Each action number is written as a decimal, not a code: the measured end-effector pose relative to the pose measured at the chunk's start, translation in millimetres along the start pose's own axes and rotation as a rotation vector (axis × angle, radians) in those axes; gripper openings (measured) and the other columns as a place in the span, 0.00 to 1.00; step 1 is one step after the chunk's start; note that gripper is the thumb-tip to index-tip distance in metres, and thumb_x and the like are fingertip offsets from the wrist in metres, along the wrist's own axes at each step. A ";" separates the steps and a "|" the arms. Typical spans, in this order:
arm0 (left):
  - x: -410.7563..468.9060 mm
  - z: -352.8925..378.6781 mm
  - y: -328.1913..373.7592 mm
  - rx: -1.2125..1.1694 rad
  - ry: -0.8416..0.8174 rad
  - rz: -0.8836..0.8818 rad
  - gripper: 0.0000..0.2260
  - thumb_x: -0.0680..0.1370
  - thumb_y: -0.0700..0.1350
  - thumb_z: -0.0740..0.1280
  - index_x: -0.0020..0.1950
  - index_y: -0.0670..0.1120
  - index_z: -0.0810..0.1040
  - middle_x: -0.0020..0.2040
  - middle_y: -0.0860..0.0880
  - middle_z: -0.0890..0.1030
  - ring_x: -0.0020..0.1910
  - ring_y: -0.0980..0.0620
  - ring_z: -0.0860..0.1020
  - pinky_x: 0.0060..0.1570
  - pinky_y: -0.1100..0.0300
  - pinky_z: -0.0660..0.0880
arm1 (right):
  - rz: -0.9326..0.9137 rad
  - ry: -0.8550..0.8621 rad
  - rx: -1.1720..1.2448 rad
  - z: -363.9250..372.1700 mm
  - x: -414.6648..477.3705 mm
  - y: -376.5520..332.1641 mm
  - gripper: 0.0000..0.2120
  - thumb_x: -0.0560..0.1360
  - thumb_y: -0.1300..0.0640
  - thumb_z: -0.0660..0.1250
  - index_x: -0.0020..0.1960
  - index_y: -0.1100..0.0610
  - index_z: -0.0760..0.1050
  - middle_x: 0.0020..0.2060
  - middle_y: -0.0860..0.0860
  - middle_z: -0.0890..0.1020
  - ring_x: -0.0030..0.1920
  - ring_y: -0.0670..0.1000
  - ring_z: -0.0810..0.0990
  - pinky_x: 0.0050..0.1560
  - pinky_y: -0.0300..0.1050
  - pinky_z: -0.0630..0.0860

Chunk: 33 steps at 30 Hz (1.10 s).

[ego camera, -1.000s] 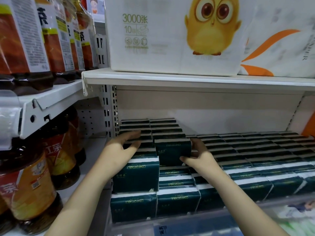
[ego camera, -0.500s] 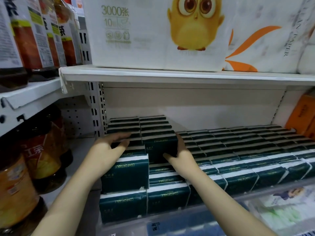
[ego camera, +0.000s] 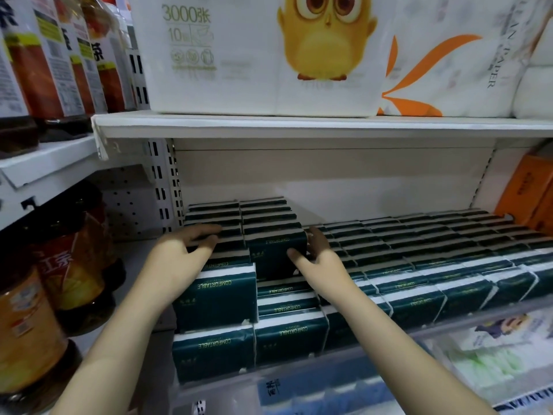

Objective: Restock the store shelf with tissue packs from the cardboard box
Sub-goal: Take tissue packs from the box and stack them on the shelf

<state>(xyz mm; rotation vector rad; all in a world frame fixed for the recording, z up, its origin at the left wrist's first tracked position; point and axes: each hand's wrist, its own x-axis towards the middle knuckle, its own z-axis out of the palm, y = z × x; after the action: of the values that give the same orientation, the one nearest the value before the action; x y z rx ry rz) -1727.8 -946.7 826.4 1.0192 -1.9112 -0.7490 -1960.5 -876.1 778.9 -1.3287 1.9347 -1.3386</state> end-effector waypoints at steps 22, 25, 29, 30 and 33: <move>-87.8 174.7 155.8 -0.043 -0.292 0.284 0.22 0.80 0.49 0.63 0.74 0.56 0.66 0.72 0.61 0.68 0.71 0.63 0.65 0.65 0.71 0.62 | -0.132 0.415 0.317 -173.8 -138.9 38.9 0.18 0.82 0.54 0.59 0.71 0.51 0.69 0.66 0.43 0.75 0.61 0.29 0.70 0.55 0.20 0.67; -109.6 213.5 175.0 -0.192 -0.350 0.253 0.22 0.80 0.49 0.64 0.74 0.58 0.65 0.72 0.61 0.67 0.71 0.62 0.66 0.71 0.61 0.64 | -0.093 0.462 0.350 -207.1 -166.1 62.5 0.17 0.82 0.54 0.58 0.71 0.51 0.69 0.65 0.42 0.75 0.61 0.30 0.71 0.57 0.22 0.68; -145.2 260.0 187.1 -0.311 -0.441 0.127 0.22 0.81 0.51 0.62 0.75 0.59 0.63 0.73 0.61 0.66 0.71 0.63 0.65 0.71 0.59 0.63 | -0.017 0.498 0.371 -236.5 -199.6 103.0 0.16 0.83 0.53 0.57 0.70 0.49 0.70 0.64 0.40 0.75 0.62 0.32 0.71 0.57 0.24 0.70; -154.5 271.3 187.5 -0.318 -0.469 0.088 0.23 0.81 0.52 0.61 0.76 0.58 0.63 0.74 0.61 0.66 0.71 0.62 0.65 0.70 0.61 0.64 | 0.010 0.506 0.385 -241.1 -206.7 115.2 0.16 0.83 0.53 0.57 0.70 0.48 0.70 0.65 0.40 0.75 0.63 0.33 0.71 0.58 0.26 0.70; -182.3 303.9 179.2 -0.344 -0.558 -0.026 0.22 0.80 0.54 0.60 0.75 0.60 0.63 0.73 0.64 0.65 0.70 0.64 0.65 0.66 0.63 0.64 | 0.097 0.534 0.415 -246.6 -227.3 156.9 0.15 0.83 0.53 0.57 0.69 0.49 0.70 0.66 0.42 0.75 0.64 0.36 0.72 0.63 0.32 0.69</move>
<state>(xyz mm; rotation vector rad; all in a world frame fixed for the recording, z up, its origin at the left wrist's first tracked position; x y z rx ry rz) -1997.3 -665.1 750.4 0.6595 -2.1183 -1.4360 -2121.3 -549.4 711.8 -0.7154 1.8459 -2.0559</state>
